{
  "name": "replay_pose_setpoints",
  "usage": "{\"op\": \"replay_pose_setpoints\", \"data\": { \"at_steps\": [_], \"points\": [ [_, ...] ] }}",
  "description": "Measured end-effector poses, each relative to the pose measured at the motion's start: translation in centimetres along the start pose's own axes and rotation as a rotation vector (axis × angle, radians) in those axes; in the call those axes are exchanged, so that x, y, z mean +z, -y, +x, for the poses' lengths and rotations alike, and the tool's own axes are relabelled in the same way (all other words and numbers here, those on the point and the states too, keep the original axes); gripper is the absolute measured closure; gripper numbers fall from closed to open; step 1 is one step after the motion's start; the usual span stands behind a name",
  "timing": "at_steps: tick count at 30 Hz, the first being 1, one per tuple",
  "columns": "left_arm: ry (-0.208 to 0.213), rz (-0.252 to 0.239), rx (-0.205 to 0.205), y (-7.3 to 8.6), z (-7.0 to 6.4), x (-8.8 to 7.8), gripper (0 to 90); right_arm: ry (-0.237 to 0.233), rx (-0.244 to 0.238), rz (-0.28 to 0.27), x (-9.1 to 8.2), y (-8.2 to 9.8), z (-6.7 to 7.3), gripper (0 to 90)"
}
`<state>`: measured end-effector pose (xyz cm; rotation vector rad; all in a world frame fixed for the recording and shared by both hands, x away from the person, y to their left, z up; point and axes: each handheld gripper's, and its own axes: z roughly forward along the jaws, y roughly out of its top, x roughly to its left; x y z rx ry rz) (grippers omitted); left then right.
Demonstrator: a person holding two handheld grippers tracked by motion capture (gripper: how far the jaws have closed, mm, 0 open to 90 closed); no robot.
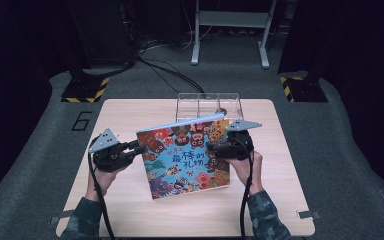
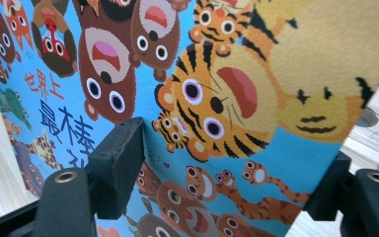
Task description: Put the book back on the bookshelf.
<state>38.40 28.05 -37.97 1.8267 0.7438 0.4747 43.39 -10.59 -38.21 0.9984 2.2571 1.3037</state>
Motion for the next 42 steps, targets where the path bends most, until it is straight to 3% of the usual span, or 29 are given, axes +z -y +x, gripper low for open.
{"op": "replay_pose_setpoints", "data": {
  "at_steps": [5, 9, 15, 18, 20, 23, 26, 30, 34, 37, 42],
  "points": [
    [0.030, -0.004, -0.005, 0.0, 0.3, 0.0, 69.4, -0.022, -0.006, -0.004, 0.3, -0.1, 0.3, 27.0],
    [0.030, -0.003, -0.019, 0.2, 0.6, 0.2, 70.4, -0.010, -0.011, -0.004, 0.4, -0.1, 0.5, 27.0],
    [0.028, 0.004, 0.017, 0.1, 0.3, -0.1, 71.6, -0.001, -0.018, -0.002, 0.1, 0.0, 0.6, 25.6],
    [0.033, 0.001, 0.035, 0.1, 0.2, -0.3, 72.3, 0.069, -0.037, 0.000, -0.5, 0.2, 0.4, 27.9],
    [0.027, -0.004, 0.044, 0.1, 0.0, -0.3, 72.5, 0.066, -0.021, -0.002, -0.7, 0.4, 0.1, 26.7],
    [0.031, -0.012, 0.055, 0.1, 0.0, -0.3, 72.4, 0.058, -0.043, 0.001, -0.6, 0.4, 0.0, 25.3],
    [0.038, -0.007, 0.065, 0.1, 0.0, -0.4, 72.5, 0.042, -0.013, -0.013, -0.6, 0.5, -0.5, 26.6],
    [0.032, -0.002, 0.091, 0.0, -0.1, -0.6, 73.9, 0.078, 0.009, -0.015, -0.5, 0.6, -0.9, 21.0],
    [0.018, -0.004, 0.109, -0.2, -0.3, -0.5, 74.3, 0.010, 0.075, -0.027, 0.2, 0.7, -2.0, 19.4],
    [0.021, -0.006, 0.106, -0.1, -0.2, -0.5, 74.3, -0.013, 0.054, -0.038, 0.3, 0.6, -1.5, 24.0],
    [0.015, 0.004, 0.102, -0.4, -0.2, -0.4, 74.1, 0.034, 0.027, -0.024, 0.4, 0.2, -0.9, 23.1]
  ]
}}
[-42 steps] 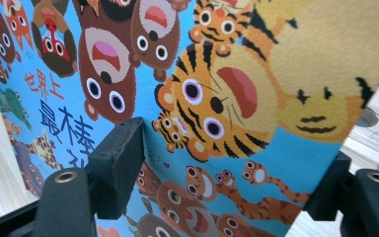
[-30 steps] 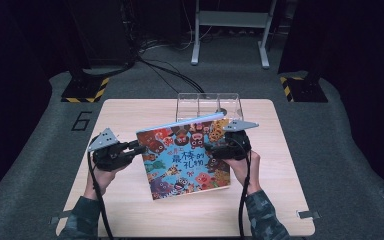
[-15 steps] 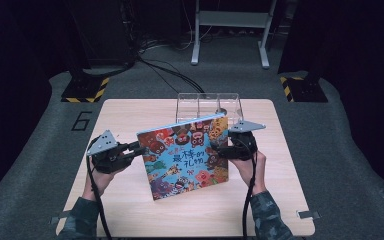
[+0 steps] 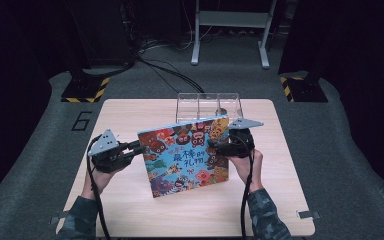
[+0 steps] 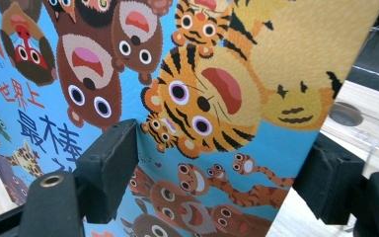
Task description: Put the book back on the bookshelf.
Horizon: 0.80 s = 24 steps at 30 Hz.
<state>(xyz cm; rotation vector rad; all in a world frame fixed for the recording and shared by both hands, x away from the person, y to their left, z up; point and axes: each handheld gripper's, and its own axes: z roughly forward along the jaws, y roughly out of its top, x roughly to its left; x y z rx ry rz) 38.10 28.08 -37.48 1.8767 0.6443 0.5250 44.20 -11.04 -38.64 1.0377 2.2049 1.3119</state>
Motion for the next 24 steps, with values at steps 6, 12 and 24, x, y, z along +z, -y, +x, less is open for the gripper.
{"op": "replay_pose_setpoints", "data": {
  "at_steps": [6, 12, 24],
  "points": [
    [-0.004, 0.002, 0.003, -0.6, 0.3, -0.3, 75.3, 0.037, -0.008, -0.017, -0.1, -0.4, 0.5, 23.5],
    [0.071, -0.011, -0.031, -0.8, 1.0, -0.3, 72.9, 0.020, 0.007, -0.034, -0.1, -0.2, 0.4, 24.5],
    [0.199, -0.014, -0.069, -2.5, 1.9, 1.2, 61.1, 0.015, 0.009, -0.045, -0.5, 0.0, 0.5, 25.7]
  ]
}}
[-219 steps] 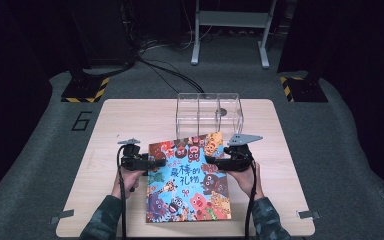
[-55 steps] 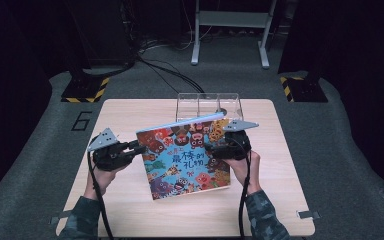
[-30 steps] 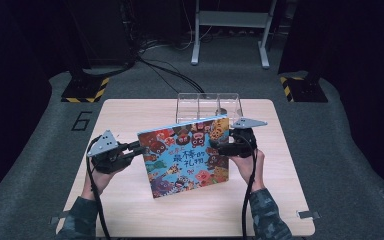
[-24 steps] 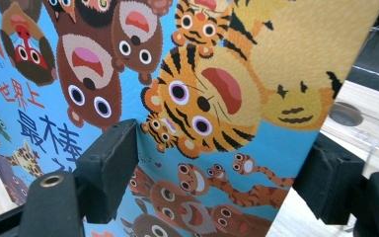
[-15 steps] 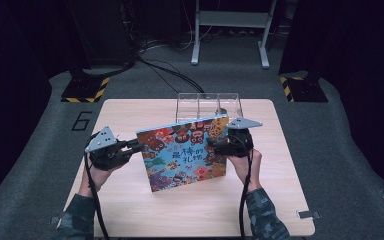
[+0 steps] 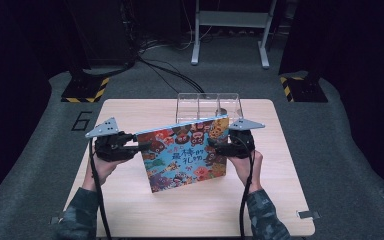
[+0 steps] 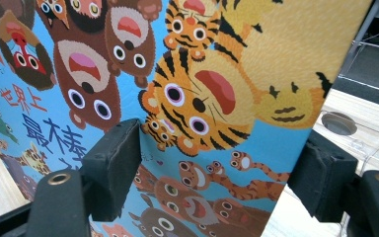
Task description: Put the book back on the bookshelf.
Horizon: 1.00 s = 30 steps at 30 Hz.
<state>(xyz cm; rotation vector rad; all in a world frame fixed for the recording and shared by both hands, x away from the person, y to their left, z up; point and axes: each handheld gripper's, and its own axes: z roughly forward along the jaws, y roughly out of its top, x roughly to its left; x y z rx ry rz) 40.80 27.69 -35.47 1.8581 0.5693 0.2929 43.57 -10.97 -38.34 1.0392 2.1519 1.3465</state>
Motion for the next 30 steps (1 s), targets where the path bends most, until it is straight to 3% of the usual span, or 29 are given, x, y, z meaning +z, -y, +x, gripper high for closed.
{"op": "replay_pose_setpoints", "data": {
  "at_steps": [4, 9, 12, 16, 21, 25, 30],
  "points": [
    [0.011, -0.003, -0.007, -0.4, 0.1, 0.2, 65.2, -0.004, -0.007, 0.000, -0.1, 0.0, 0.0, 25.8],
    [0.030, 0.008, -0.016, -1.2, -0.2, 1.0, 58.2, -0.001, -0.010, 0.006, -0.2, 0.0, 0.1, 25.8],
    [0.065, 0.002, -0.031, -1.5, 0.0, 1.3, 55.0, -0.001, -0.011, 0.006, -0.2, 0.0, 0.1, 25.9],
    [0.080, 0.029, -0.004, -2.4, -0.2, 2.4, 52.4, 0.000, -0.009, 0.007, -0.2, -0.1, 0.2, 25.8],
    [0.076, 0.068, 0.020, -3.4, -0.8, 3.6, 57.8, -0.007, -0.027, 0.009, -0.3, -0.1, 0.4, 26.0],
    [0.064, 0.083, 0.033, -3.9, -0.9, 3.7, 64.1, -0.012, -0.030, 0.009, -0.3, -0.1, 0.4, 26.1],
    [0.064, 0.142, 0.056, -4.2, -1.0, 3.8, 68.4, -0.011, -0.031, 0.008, -0.3, -0.1, 0.4, 26.0]
  ]
}}
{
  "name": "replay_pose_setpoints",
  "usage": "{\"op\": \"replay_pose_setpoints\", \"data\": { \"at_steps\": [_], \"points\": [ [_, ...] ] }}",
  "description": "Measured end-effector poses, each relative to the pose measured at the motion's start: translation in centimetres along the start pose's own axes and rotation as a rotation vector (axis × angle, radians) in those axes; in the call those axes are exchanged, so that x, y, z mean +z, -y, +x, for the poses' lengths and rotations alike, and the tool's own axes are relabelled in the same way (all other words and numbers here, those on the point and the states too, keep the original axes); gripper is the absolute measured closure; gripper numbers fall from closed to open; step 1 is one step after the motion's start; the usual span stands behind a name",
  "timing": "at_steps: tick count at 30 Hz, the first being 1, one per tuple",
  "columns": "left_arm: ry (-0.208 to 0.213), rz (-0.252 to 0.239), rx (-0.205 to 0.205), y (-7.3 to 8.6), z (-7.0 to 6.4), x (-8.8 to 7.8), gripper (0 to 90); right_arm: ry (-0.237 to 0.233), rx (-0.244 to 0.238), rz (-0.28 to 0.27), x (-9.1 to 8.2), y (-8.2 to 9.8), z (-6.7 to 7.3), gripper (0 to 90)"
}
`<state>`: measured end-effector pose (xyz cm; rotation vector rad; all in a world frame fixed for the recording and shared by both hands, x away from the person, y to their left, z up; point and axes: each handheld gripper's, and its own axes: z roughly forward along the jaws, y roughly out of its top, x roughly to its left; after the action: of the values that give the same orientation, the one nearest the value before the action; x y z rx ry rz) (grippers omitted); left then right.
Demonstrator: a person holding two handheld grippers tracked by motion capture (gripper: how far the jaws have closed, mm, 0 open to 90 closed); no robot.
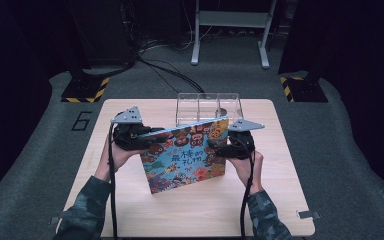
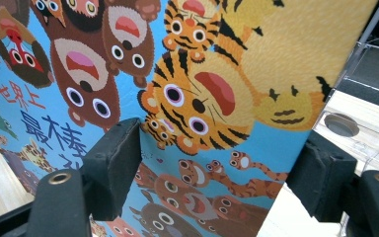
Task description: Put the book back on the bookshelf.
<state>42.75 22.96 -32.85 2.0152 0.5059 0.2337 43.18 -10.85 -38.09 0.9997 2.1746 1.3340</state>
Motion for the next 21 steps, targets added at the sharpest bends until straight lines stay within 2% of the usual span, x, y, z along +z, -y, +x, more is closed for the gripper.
{"op": "replay_pose_setpoints", "data": {
  "at_steps": [2, 6, 7, 8, 9, 11, 15, 17, 19, 21],
  "points": [
    [0.000, 0.002, 0.002, 0.0, 0.1, 0.1, 68.3, -0.001, 0.000, 0.000, 0.0, 0.0, 0.0, 25.9],
    [0.003, 0.045, 0.008, -0.1, 0.2, 0.3, 67.1, 0.004, -0.006, 0.003, 0.0, 0.0, 0.0, 26.2],
    [0.015, 0.061, 0.004, -0.1, 0.1, 0.5, 66.2, 0.002, -0.009, 0.006, -0.1, 0.0, 0.0, 26.1],
    [0.020, 0.072, 0.017, -0.2, 0.0, 0.6, 66.3, 0.006, -0.011, 0.014, -0.2, 0.1, 0.0, 25.4],
    [0.029, 0.072, 0.013, -0.2, -0.2, 0.7, 66.8, 0.010, -0.028, 0.021, -0.3, 0.2, 0.0, 23.9],
    [0.058, 0.076, 0.027, -0.2, -0.2, 0.6, 70.9, 0.009, -0.023, 0.038, -0.7, 0.6, -0.2, 20.9],
    [0.076, 0.070, 0.009, -0.2, -0.1, 0.6, 75.3, 0.013, 0.023, 0.041, -1.9, 2.7, -1.5, 16.7],
    [0.079, 0.073, 0.014, -0.2, 0.0, 0.6, 75.9, 0.016, 0.050, 0.051, -2.4, 4.0, -2.2, 16.3],
    [0.085, 0.075, 0.015, -0.2, -0.1, 0.6, 76.4, 0.027, 0.086, 0.092, -2.6, 6.0, -3.3, 15.2],
    [0.086, 0.076, 0.018, -0.2, -0.2, 0.6, 76.3, 0.053, 0.147, 0.169, -2.4, 8.7, -4.8, 14.5]
  ]
}}
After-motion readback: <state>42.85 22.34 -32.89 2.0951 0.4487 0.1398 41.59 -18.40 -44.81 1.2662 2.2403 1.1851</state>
